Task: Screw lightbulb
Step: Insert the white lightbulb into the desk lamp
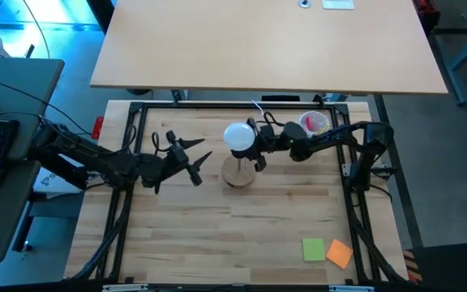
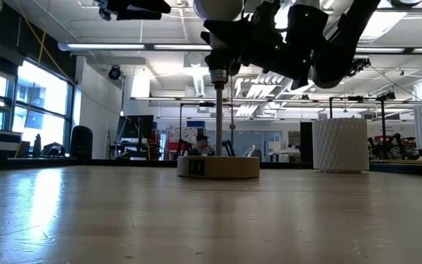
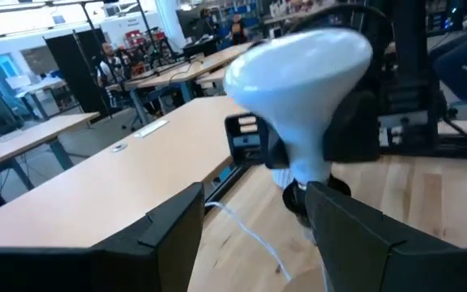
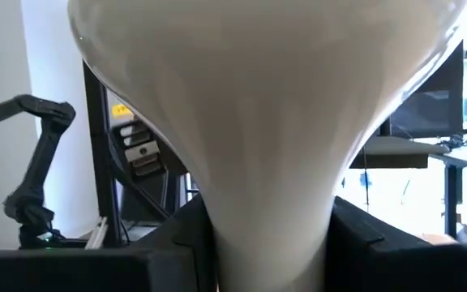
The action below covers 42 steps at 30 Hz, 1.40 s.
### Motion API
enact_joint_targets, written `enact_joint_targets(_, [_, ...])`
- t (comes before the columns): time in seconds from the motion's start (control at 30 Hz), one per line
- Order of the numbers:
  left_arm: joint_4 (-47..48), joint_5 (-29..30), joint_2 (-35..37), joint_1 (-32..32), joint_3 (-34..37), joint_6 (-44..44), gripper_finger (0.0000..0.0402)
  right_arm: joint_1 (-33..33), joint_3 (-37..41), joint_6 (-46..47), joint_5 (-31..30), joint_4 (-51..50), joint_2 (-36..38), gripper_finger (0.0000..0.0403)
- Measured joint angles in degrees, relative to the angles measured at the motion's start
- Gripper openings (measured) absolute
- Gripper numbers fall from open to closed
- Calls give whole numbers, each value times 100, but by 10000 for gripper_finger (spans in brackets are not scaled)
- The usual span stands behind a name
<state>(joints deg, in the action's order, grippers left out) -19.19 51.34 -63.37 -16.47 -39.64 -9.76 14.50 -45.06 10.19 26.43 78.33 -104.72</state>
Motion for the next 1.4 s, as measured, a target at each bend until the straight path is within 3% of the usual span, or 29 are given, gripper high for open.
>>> enact_joint_targets(0.07, [-274, -261, 0, 0, 0, -138, 211, -2, -2, -8, -43, 2, -20, 137])
enact_joint_targets(0.27, [-1090, -1891, 2, 48, -343, -902, 211, 13, 146, -10, -43, 120, -18, 135])
enact_joint_targets(0.37, [-506, -2564, 3, 290, -1013, -1189, 205, 17, 164, 11, -47, 107, -18, 134])
enact_joint_targets(0.47, [498, -3699, -75, 722, -1658, -1370, 192, 17, 167, 36, -47, 98, -18, 134])
enact_joint_targets(0.6, [1176, -4206, -298, 1378, -2208, -1233, 169, 17, 170, 160, -86, 72, -18, 133])
enact_joint_targets(0.8, [1319, -5369, -815, 2038, -2610, -803, 146, -18, 175, 158, -196, 57, -18, 133])
enact_joint_targets(0.93, [1545, -5404, -1275, 2242, -2995, -401, 135, -18, 175, 158, -238, 20, -18, 133])
enact_joint_targets(1.13, [2610, -5358, -1918, 2413, -3673, -210, 118, -18, 179, 182, -223, 4, -20, 132])
enact_joint_targets(1.4, [3357, -5338, -2144, 2424, -4046, -41, 101, 40, 179, 496, -73, -254, -33, 156])
